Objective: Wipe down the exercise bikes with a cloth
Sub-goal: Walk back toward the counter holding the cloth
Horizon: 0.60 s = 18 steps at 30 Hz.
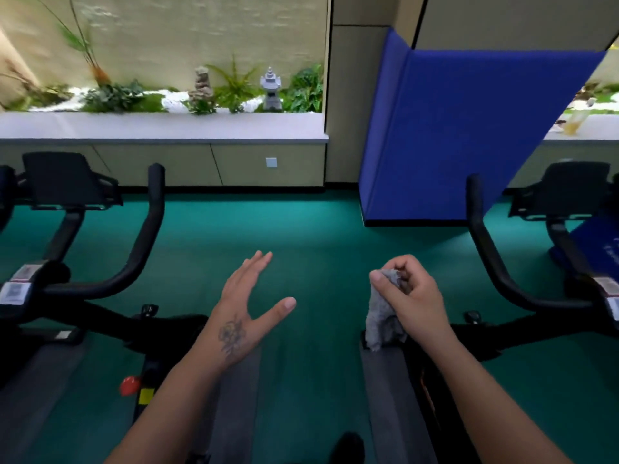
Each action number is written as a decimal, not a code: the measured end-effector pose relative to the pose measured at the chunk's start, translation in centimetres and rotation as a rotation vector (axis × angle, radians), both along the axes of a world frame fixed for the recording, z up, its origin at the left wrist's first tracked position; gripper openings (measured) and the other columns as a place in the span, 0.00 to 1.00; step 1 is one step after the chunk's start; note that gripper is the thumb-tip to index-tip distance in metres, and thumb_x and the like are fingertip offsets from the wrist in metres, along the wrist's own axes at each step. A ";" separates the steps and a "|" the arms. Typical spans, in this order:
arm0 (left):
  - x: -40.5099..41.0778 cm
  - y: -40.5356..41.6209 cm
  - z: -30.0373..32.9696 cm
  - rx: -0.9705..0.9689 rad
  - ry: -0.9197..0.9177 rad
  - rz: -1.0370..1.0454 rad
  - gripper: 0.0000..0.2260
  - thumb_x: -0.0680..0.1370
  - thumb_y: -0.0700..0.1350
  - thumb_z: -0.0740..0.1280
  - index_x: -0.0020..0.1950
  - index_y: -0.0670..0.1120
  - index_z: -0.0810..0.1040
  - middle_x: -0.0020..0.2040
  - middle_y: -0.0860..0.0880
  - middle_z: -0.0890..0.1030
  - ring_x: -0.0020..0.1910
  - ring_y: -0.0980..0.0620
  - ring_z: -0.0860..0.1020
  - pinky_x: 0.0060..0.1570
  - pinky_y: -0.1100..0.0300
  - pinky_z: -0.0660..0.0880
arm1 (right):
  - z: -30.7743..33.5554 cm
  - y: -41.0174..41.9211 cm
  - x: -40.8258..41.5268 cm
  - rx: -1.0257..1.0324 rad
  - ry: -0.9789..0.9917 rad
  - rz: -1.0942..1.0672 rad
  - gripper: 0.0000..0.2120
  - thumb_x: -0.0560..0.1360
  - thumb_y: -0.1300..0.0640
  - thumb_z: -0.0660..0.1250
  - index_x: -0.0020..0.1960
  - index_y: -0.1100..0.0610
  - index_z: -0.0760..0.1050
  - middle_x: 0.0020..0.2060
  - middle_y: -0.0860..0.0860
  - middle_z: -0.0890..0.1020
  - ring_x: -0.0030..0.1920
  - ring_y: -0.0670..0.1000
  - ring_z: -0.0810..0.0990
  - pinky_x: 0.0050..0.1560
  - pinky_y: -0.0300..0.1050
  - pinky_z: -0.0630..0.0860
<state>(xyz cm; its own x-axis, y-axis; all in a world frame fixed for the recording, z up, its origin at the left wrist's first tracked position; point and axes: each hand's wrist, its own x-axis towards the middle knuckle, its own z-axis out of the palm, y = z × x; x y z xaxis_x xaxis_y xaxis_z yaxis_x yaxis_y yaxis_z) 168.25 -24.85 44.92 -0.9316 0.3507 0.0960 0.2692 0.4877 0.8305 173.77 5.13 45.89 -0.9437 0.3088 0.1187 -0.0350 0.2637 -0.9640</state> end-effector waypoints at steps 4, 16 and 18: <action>-4.6 2.4 0.5 -0.040 -0.009 0.049 0.45 0.71 0.80 0.65 0.83 0.63 0.62 0.85 0.64 0.59 0.84 0.64 0.53 0.83 0.52 0.55 | 0.0 2.6 -6.4 -0.001 0.005 0.075 0.09 0.78 0.55 0.75 0.45 0.56 0.76 0.38 0.43 0.79 0.41 0.44 0.78 0.44 0.38 0.75; -18.4 6.7 -0.4 0.000 -0.052 0.144 0.41 0.73 0.75 0.69 0.82 0.62 0.65 0.84 0.64 0.60 0.84 0.65 0.55 0.81 0.56 0.56 | -0.7 4.3 -24.1 -0.093 -0.017 0.186 0.06 0.78 0.58 0.76 0.51 0.53 0.79 0.42 0.42 0.81 0.44 0.43 0.80 0.47 0.35 0.76; -22.3 7.5 -1.3 0.024 -0.069 0.140 0.40 0.73 0.73 0.69 0.82 0.62 0.65 0.84 0.63 0.60 0.84 0.65 0.55 0.81 0.57 0.55 | -1.2 4.8 -27.6 -0.068 -0.027 0.198 0.05 0.78 0.59 0.75 0.51 0.54 0.80 0.42 0.42 0.81 0.44 0.43 0.80 0.47 0.35 0.76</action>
